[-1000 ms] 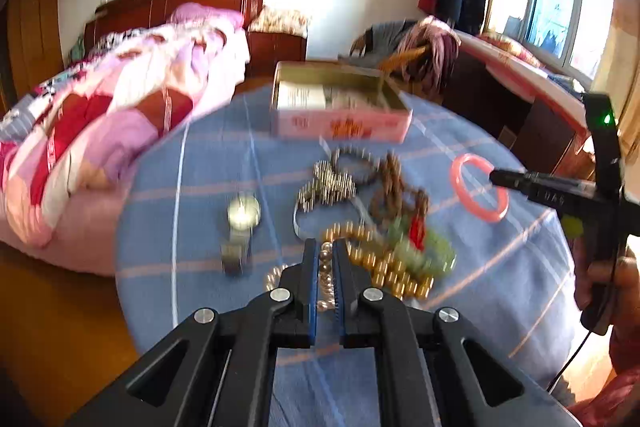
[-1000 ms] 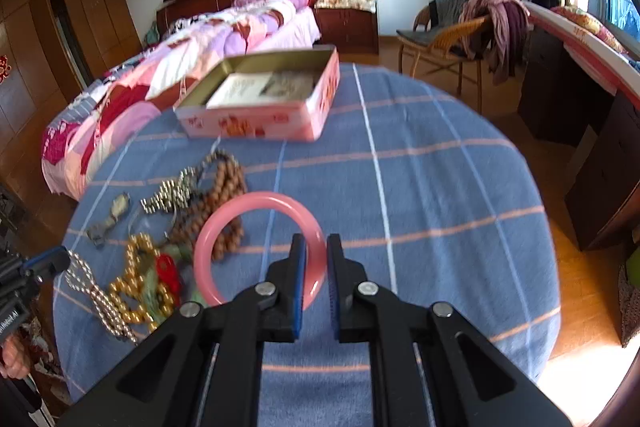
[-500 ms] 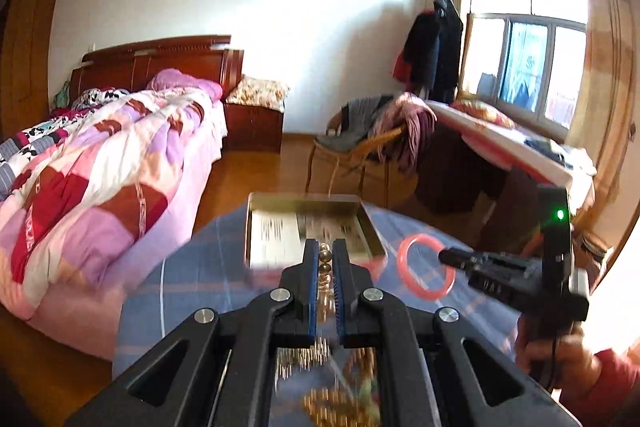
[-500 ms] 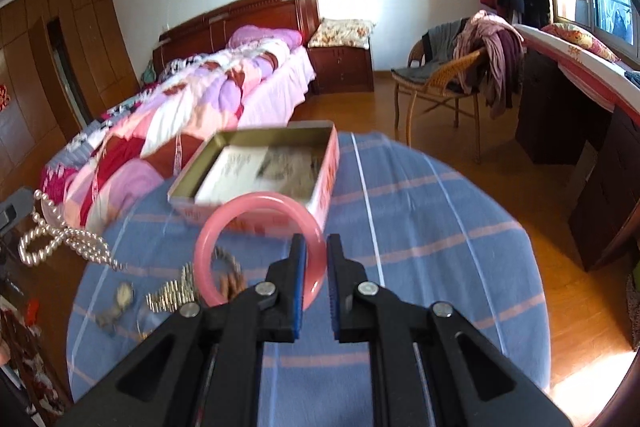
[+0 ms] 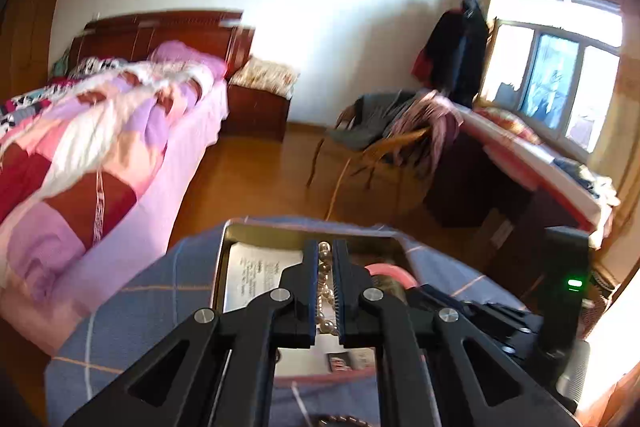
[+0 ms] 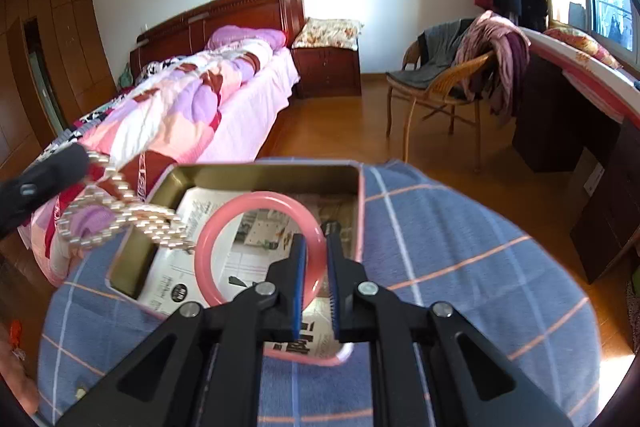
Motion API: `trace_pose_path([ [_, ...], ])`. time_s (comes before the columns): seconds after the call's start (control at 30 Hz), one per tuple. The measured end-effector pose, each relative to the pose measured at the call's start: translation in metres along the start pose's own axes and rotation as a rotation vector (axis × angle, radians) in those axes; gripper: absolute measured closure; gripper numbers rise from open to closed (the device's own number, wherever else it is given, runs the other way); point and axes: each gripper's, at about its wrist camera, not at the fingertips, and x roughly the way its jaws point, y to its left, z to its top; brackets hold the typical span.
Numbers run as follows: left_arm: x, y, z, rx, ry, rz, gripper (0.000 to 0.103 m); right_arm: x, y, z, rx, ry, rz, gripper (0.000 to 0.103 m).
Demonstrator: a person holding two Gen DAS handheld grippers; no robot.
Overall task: Organize jewelry
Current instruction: 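Carry the pearls and pink bangle into the pink tin and open both tools, then move the right tool to the green jade bangle and grasp it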
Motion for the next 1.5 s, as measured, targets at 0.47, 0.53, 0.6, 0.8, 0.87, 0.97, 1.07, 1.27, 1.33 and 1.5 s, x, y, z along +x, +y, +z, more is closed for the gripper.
trace_pose_path([
  [0.47, 0.047, 0.009, -0.025, 0.057, 0.157, 0.189, 0.092, 0.012, 0.003, -0.004, -0.049, -0.023, 0.011, 0.075],
  [0.53, 0.043, 0.006, -0.025, 0.049, 0.164, 0.198, 0.065, 0.005, 0.002, -0.003, -0.036, -0.053, 0.022, 0.060],
  [0.6, 0.031, 0.004, -0.022, 0.044, 0.136, 0.218, 0.046, -0.006, 0.002, 0.001, -0.028, -0.090, 0.012, 0.050],
  [0.8, -0.002, -0.002, -0.017, 0.082, 0.109, 0.287, 0.044, -0.030, -0.004, 0.002, -0.006, -0.081, -0.018, 0.050],
  [0.87, -0.012, -0.002, -0.022, 0.080, 0.119, 0.300, 0.044, -0.035, -0.008, -0.004, 0.006, -0.057, -0.019, 0.050],
  [0.97, -0.031, -0.001, -0.039, 0.054, 0.145, 0.311, 0.044, -0.045, -0.015, -0.018, 0.014, -0.021, -0.034, 0.050],
  [1.07, -0.046, 0.000, -0.053, 0.035, 0.160, 0.339, 0.044, -0.054, -0.024, -0.033, 0.031, 0.014, -0.034, 0.050],
  [1.27, -0.075, 0.002, -0.078, -0.011, 0.179, 0.344, 0.044, -0.075, -0.034, -0.054, 0.062, 0.051, -0.024, 0.050],
  [1.33, -0.085, 0.003, -0.086, -0.027, 0.183, 0.347, 0.044, -0.083, -0.034, -0.061, 0.061, 0.053, -0.019, 0.050],
  [1.5, -0.113, 0.016, -0.102, -0.041, 0.174, 0.362, 0.044, -0.099, -0.029, -0.074, 0.027, 0.057, -0.005, 0.050],
])
